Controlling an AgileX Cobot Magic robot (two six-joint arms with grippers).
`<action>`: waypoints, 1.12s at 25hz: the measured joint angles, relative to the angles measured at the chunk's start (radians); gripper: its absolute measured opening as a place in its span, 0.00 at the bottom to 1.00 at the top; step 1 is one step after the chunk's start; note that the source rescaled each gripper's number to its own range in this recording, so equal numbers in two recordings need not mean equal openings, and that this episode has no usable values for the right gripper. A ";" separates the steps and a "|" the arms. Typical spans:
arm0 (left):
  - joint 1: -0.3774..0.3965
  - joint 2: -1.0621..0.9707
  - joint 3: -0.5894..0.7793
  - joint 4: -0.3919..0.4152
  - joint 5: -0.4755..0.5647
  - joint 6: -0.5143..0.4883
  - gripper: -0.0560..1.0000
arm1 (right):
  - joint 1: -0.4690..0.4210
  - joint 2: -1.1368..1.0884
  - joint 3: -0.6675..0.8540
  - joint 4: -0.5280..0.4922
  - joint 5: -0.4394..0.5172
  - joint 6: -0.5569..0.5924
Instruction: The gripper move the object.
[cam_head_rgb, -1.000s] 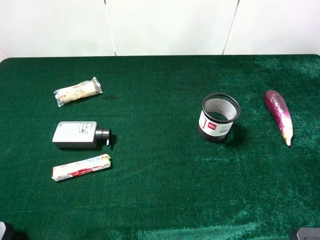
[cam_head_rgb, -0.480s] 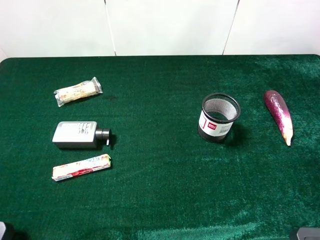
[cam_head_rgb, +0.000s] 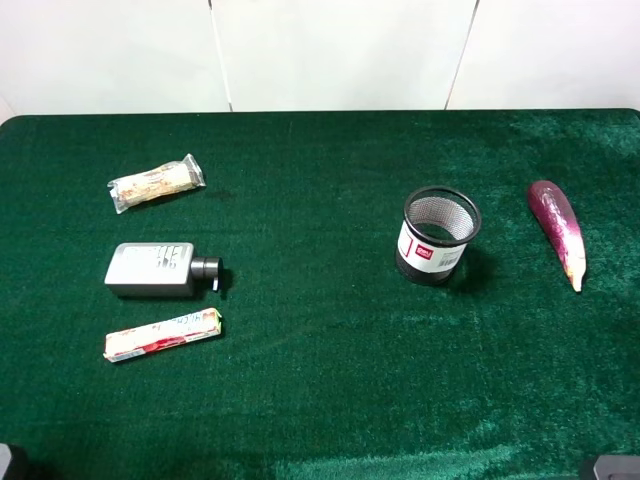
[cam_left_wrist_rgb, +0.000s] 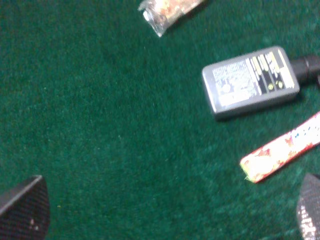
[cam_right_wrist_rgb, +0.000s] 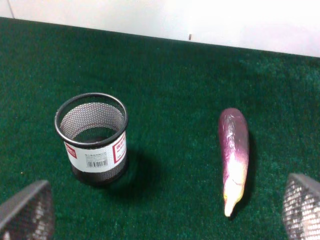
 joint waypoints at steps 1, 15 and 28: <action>0.000 0.047 -0.016 0.000 0.000 0.034 1.00 | 0.000 0.000 0.000 0.000 0.000 0.000; -0.146 0.604 -0.217 0.028 -0.014 0.473 1.00 | 0.000 0.000 0.000 0.001 0.000 0.000; -0.343 1.017 -0.342 0.088 -0.055 0.654 0.99 | 0.000 0.000 0.000 0.001 0.000 0.000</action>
